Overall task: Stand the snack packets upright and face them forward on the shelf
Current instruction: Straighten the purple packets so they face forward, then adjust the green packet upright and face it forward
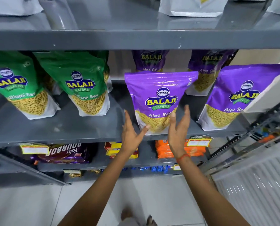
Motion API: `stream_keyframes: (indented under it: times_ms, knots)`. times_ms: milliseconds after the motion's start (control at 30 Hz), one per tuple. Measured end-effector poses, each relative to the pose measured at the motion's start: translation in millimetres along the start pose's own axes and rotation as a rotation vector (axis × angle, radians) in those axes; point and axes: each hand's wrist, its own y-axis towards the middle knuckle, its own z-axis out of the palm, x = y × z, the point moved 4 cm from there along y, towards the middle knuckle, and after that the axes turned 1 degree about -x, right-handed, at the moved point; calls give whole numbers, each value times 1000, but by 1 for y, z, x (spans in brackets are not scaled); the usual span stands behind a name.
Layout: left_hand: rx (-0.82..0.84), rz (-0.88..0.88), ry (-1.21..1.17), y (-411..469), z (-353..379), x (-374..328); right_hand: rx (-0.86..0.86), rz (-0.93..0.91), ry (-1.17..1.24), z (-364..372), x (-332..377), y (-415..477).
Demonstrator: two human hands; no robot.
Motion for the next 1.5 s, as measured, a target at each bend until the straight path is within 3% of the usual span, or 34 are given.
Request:
stream_keyframes:
  times_ms: [67, 167, 267, 367, 467, 600, 667, 800, 1167, 1500]
  knots:
    - [-127, 130, 54, -6, -19, -21, -149, -259, -63, 5, 31, -8]
    - [-255, 316, 97, -9, -52, -47, -115, -595, -59, 37, 82, -25]
    - [-409, 378, 105, 0, -88, -50, -17, -690, -23, 86, 103, -35]
    - [-539, 271, 101, 21, -127, -22, 80, -565, -19, 150, 96, -35]
    - [-526, 51, -23, 47, -169, 31, 216, -336, -65, 215, 66, -32]
    - [-276, -48, -72, 80, -200, 80, 364, 83, -1, 260, 21, -25]
    - [-82, -42, -116, 97, -206, 97, 408, 174, 39, 268, 10, -24]
    - [83, -90, -124, 111, -211, 125, 422, 210, 77, 267, 6, -23]
    - [54, -47, -183, 28, -206, 141, 366, 162, 145, 226, 3, -88]
    - [102, -71, -141, 18, -213, 124, 385, 169, 154, 218, 16, -100]
